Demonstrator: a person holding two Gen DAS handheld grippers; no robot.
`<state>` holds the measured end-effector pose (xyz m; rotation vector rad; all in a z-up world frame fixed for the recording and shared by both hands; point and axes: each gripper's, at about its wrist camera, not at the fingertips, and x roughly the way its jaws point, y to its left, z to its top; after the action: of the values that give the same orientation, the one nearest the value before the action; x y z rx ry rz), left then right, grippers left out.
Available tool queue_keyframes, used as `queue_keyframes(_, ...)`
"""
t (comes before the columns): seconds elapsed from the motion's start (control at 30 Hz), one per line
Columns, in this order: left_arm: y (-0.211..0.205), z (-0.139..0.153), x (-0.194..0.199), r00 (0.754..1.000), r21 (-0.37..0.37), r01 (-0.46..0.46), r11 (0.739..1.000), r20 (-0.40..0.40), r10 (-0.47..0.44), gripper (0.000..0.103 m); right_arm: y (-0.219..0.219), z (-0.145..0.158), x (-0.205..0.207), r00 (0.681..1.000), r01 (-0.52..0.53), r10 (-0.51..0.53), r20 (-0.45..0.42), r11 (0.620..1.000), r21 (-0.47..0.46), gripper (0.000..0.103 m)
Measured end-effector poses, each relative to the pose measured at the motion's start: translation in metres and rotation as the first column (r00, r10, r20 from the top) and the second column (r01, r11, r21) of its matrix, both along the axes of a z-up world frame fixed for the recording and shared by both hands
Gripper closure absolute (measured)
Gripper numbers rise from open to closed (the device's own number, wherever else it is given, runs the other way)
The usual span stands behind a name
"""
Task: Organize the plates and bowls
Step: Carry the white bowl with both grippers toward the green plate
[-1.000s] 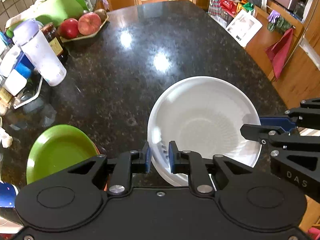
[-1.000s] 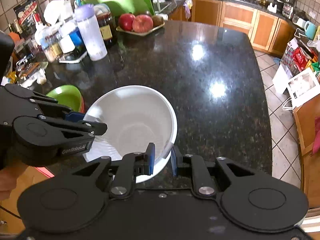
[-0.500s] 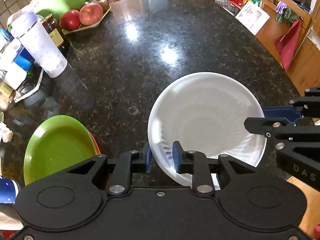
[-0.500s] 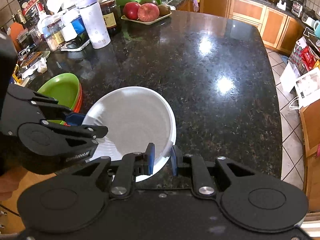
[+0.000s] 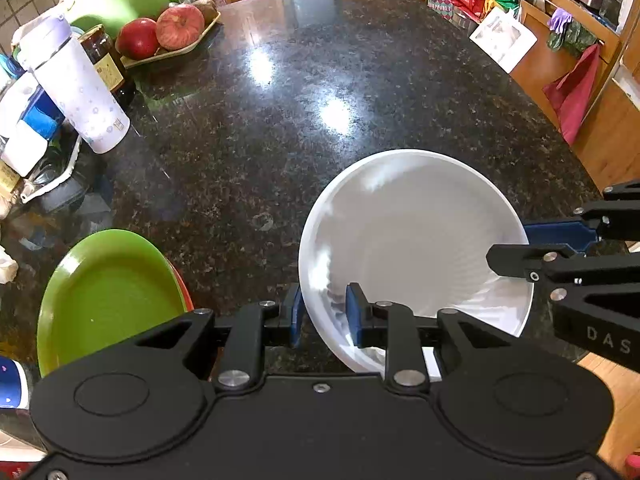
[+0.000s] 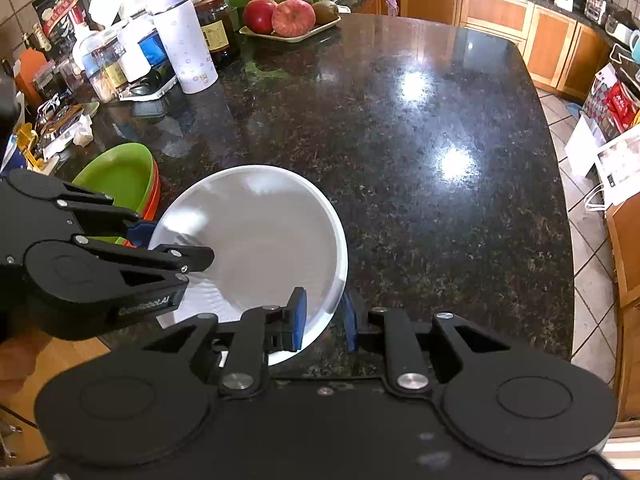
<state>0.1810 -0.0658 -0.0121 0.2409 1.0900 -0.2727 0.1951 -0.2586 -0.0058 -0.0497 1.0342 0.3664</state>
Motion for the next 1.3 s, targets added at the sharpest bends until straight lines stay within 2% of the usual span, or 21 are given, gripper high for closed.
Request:
queue_keyframes(0.07, 0.001, 0.0, -0.001, 1.0, -0.006, 0.0, 1.0, 0.009, 0.0, 0.067, -0.002, -0.001, 0.001, 1.0, 0.0, 0.0, 0.007, 1.0, 0.014, 0.079)
queue_keyframes(0.13, 0.002, 0.0, -0.002, 1.0, -0.009, -0.001, 1.0, 0.019, 0.001, 0.061, -0.003, -0.001, 0.0, 1.0, 0.0, -0.001, 0.019, 1.0, 0.03, 0.074)
queue_keyframes(0.3, 0.005, 0.003, -0.005, 0.999, -0.038, -0.005, 0.999, 0.039, 0.007, 0.06, -0.005, 0.0, -0.002, 0.999, 0.003, -0.006, 0.048, 0.998, 0.066, 0.068)
queue_keyframes(0.47, 0.008, 0.004, -0.008, 0.998, -0.056, -0.014, 0.998, 0.06, 0.018, 0.06, -0.009, 0.002, -0.006, 0.997, 0.012, -0.021, 0.08, 0.993, 0.117, 0.066)
queue_keyframes(0.67, 0.011, 0.009, -0.018, 0.99, -0.071, -0.045, 0.996, 0.132, 0.054, 0.06, -0.015, 0.007, -0.017, 0.987, 0.021, -0.047, 0.157, 0.986, 0.164, 0.066)
queue_keyframes(0.87, 0.014, 0.01, -0.029, 0.967, -0.07, -0.084, 0.994, 0.235, 0.098, 0.06, -0.018, 0.01, -0.035, 0.954, 0.024, -0.076, 0.288, 0.984, 0.179, 0.065)
queue_keyframes(1.07, 0.02, 0.007, -0.041, 0.941, -0.143, -0.101, 0.985, 0.308, 0.141, 0.06, -0.014, 0.001, -0.051, 0.902, 0.036, -0.104, 0.418, 0.985, 0.167, 0.065)
queue_keyframes(1.2, 0.025, 0.004, -0.047, 0.93, -0.183, -0.135, 0.974, 0.317, 0.188, 0.06, -0.013, -0.008, -0.056, 0.889, 0.056, -0.136, 0.438, 0.98, 0.191, 0.065)
queue_keyframes(1.3, 0.025, 0.003, -0.054, 0.921, -0.182, -0.141, 0.973, 0.336, 0.196, 0.06, -0.017, -0.013, -0.054, 0.888, 0.079, -0.174, 0.425, 0.97, 0.23, 0.064)
